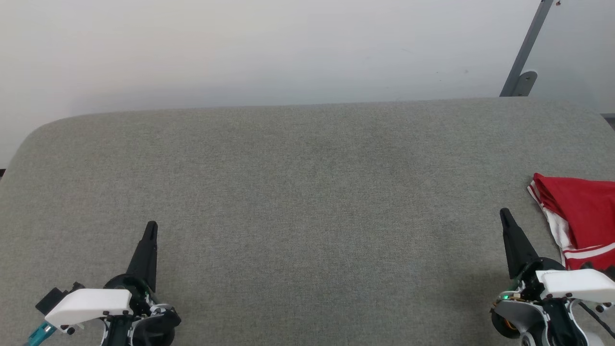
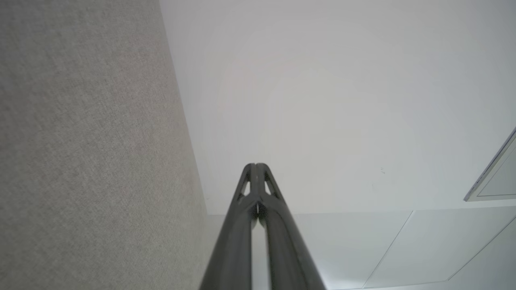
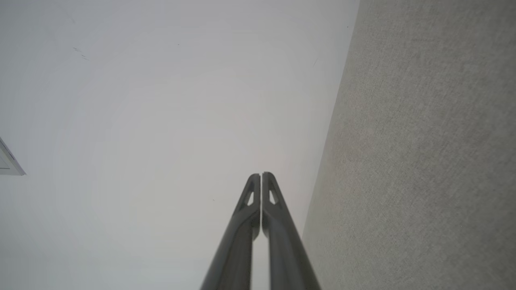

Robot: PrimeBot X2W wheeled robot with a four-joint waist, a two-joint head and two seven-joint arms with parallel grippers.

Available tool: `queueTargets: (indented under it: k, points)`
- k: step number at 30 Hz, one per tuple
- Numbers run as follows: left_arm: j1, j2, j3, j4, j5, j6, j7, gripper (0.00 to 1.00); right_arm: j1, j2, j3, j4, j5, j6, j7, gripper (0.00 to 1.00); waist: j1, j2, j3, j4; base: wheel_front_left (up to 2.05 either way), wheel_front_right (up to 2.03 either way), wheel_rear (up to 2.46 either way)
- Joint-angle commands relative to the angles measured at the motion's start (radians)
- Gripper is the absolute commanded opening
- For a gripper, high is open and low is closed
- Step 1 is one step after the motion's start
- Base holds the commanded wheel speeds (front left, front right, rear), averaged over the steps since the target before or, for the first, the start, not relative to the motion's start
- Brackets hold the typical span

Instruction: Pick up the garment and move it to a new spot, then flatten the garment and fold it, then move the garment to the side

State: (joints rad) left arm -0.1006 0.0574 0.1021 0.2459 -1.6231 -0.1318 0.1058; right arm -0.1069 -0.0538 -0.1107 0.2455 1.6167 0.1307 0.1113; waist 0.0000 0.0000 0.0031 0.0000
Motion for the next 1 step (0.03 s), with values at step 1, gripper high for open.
queueTargets:
  k: [1]
  points:
    - [-0.015, -0.002, 0.005, 0.0, 0.004, 0.002, 0.004, 0.0, -0.004, 0.002, -0.002, 0.002, -0.004, 0.0, 0.004, 0.0, 0.0, 0.0, 0.0, 0.0, 0.0, 0.0, 0.0]
